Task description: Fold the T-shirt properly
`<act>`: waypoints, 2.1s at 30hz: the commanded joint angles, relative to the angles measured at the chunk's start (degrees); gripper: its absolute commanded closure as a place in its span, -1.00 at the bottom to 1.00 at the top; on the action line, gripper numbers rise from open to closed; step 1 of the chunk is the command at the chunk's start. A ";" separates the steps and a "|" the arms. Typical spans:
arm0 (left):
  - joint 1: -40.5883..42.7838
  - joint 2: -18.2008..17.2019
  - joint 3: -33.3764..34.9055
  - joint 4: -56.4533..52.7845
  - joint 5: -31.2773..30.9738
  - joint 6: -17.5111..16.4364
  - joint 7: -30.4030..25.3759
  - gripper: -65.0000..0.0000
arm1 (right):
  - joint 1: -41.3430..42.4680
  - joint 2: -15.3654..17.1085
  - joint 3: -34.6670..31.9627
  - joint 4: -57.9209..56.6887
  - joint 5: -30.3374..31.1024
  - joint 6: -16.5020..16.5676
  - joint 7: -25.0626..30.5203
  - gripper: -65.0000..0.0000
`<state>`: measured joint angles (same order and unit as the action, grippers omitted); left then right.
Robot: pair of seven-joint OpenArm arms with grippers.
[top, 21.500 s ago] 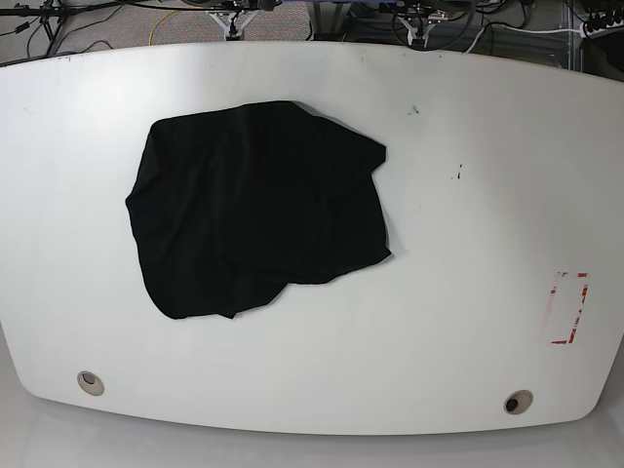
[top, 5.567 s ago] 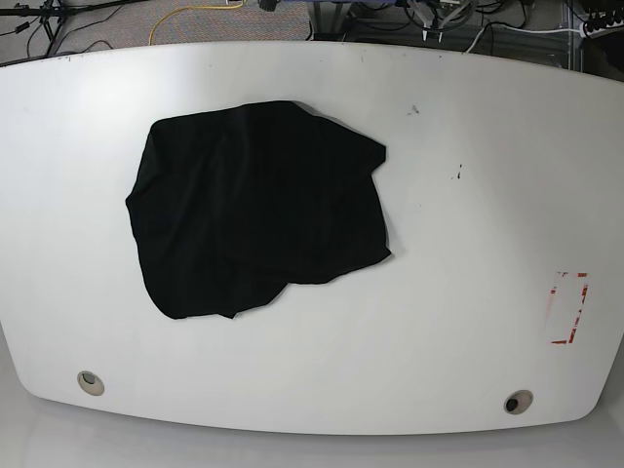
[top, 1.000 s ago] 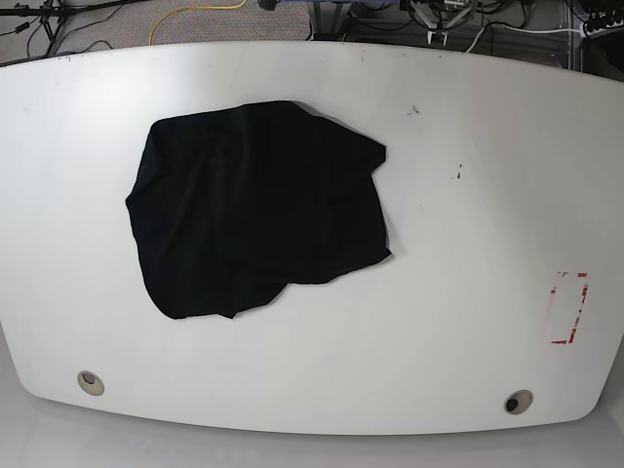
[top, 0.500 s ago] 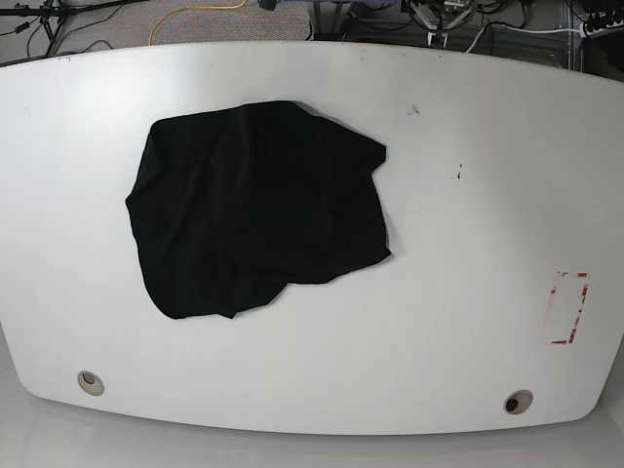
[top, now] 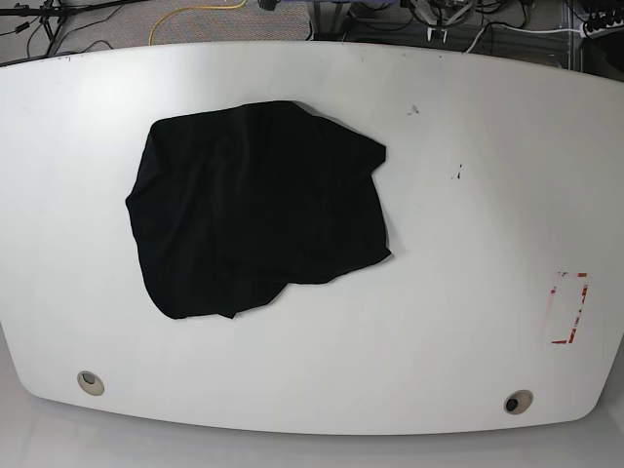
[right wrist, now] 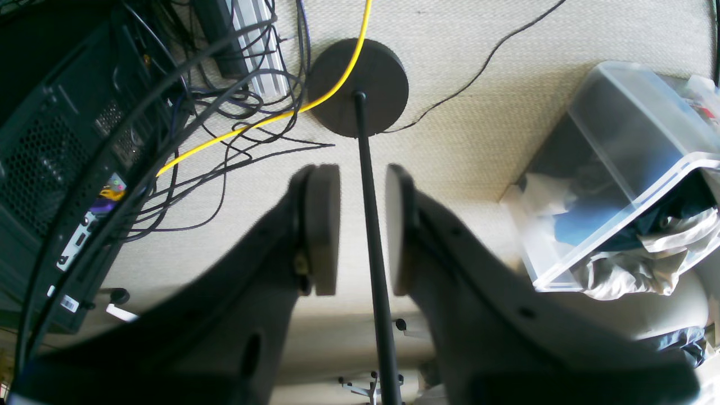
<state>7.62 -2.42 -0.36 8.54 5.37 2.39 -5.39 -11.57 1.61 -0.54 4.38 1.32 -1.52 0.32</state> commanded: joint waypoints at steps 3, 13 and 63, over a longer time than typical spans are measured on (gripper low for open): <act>0.23 -0.25 0.10 0.07 -0.01 0.28 0.56 -0.41 | -0.63 0.38 -0.08 -0.28 -0.39 -0.22 -0.31 0.58; 0.71 -0.38 0.34 0.36 -0.11 0.14 0.03 -0.39 | -0.67 0.10 0.00 0.09 -0.19 -0.38 -0.09 0.59; 0.52 -0.68 0.03 0.52 0.05 0.19 0.25 -0.41 | -0.98 -0.03 0.14 -0.53 0.02 -0.27 0.05 0.60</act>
<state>7.77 -2.63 -0.32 8.91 5.37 2.39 -5.39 -11.81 1.56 -0.43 4.05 1.34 -1.54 0.38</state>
